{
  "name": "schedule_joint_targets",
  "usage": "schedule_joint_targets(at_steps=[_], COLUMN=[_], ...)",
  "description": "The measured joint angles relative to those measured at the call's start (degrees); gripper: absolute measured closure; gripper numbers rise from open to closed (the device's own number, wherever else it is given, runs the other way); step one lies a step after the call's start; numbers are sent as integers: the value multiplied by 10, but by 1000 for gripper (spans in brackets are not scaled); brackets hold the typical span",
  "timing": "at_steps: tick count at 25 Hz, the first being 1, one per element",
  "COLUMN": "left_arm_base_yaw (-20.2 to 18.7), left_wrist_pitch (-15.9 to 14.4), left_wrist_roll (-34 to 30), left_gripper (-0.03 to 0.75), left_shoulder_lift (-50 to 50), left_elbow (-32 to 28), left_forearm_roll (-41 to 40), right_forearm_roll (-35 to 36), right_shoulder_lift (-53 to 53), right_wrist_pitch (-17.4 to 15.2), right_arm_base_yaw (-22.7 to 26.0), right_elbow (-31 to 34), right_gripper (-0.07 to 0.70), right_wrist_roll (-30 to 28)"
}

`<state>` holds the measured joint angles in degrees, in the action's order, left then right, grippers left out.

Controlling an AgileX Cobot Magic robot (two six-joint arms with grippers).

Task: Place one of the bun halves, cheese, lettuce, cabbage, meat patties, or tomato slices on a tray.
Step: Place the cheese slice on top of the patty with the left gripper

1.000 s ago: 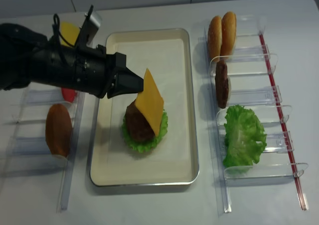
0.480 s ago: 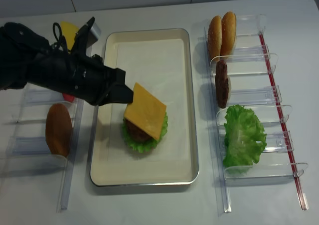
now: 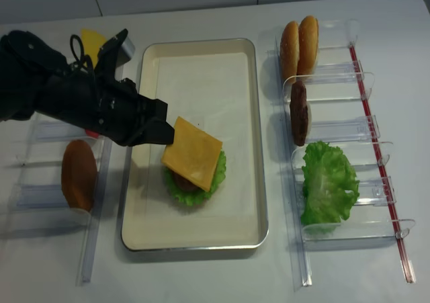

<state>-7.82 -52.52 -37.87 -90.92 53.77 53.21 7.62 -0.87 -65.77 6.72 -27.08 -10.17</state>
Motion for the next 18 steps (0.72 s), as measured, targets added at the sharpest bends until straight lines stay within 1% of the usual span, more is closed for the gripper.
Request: schedule_joint_targets(at_steps=[6, 9, 13, 18], left_arm_base_yaw=[0, 0, -10, -20], left_wrist_pitch=[7, 8, 8, 20], left_wrist_roll=[27, 30, 33, 33], left_gripper=[729, 729, 729, 729], left_shoulder_lift=[0, 0, 0, 0], left_elbow=[0, 0, 0, 0], left_forearm_roll=[-18, -25, -28, -28], right_forearm_roll=[0, 0, 0, 0], right_shoulder_lift=[0, 0, 0, 0], right_wrist_pitch=[0, 0, 0, 0], right_arm_base_yaw=[0, 0, 0, 0], right_elbow=[0, 0, 0, 0], right_gripper=[302, 302, 302, 302], right_wrist_roll=[0, 0, 0, 0])
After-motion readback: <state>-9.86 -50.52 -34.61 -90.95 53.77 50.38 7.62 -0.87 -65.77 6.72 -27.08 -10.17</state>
